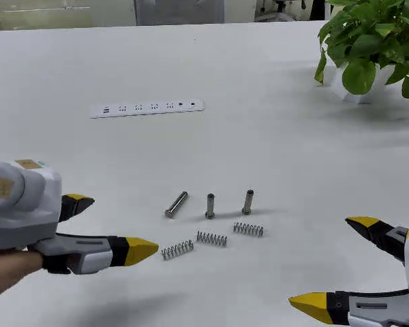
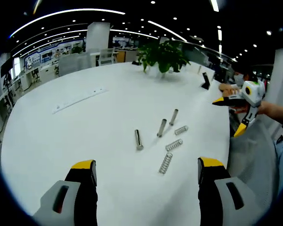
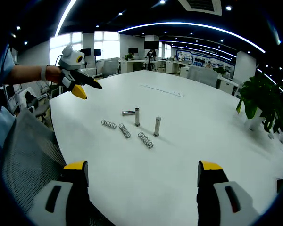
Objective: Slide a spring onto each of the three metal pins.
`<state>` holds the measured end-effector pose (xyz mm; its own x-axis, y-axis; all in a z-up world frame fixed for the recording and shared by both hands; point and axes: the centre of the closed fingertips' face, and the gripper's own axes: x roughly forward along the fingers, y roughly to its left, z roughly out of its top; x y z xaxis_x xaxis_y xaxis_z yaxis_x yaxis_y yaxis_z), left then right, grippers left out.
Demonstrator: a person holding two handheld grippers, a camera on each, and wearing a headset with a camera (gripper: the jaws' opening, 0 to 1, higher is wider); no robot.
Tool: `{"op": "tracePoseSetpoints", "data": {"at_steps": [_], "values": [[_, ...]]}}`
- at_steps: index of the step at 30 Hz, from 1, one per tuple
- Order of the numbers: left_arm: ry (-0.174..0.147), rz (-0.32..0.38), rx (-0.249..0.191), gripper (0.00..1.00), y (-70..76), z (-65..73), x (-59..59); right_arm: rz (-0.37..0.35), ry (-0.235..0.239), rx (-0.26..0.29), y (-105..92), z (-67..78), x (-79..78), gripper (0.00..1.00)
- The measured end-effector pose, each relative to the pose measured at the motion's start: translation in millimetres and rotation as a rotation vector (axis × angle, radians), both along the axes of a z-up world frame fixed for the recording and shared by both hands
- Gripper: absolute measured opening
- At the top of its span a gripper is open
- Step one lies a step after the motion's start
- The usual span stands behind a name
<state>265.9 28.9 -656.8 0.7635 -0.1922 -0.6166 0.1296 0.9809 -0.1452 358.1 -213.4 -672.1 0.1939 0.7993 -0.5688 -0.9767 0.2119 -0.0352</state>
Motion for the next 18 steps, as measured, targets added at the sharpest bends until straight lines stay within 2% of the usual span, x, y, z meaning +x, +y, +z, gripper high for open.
{"op": "tracePoseSetpoints", "data": {"at_steps": [6, 13, 16, 18], "values": [[0.044, -0.051, 0.028, 0.9, -0.1, -3.7, 22.3, 0.002, -0.003, -0.013, -3.3, -1.4, -2.5, 0.97], [0.092, -0.109, 0.033, 0.86, 0.1, -15.5, 42.8, 0.002, -0.001, -0.018, -2.4, -2.5, -5.0, 0.97], [0.094, -0.102, 0.012, 0.83, 1.6, -19.4, 52.4, 0.007, -0.002, -0.019, -1.5, -2.5, -5.4, 0.97], [0.095, -0.097, 0.014, 0.82, 0.0, -22.2, 57.1, 0.008, -0.003, -0.019, -1.0, -2.0, -5.4, 0.97]]}}
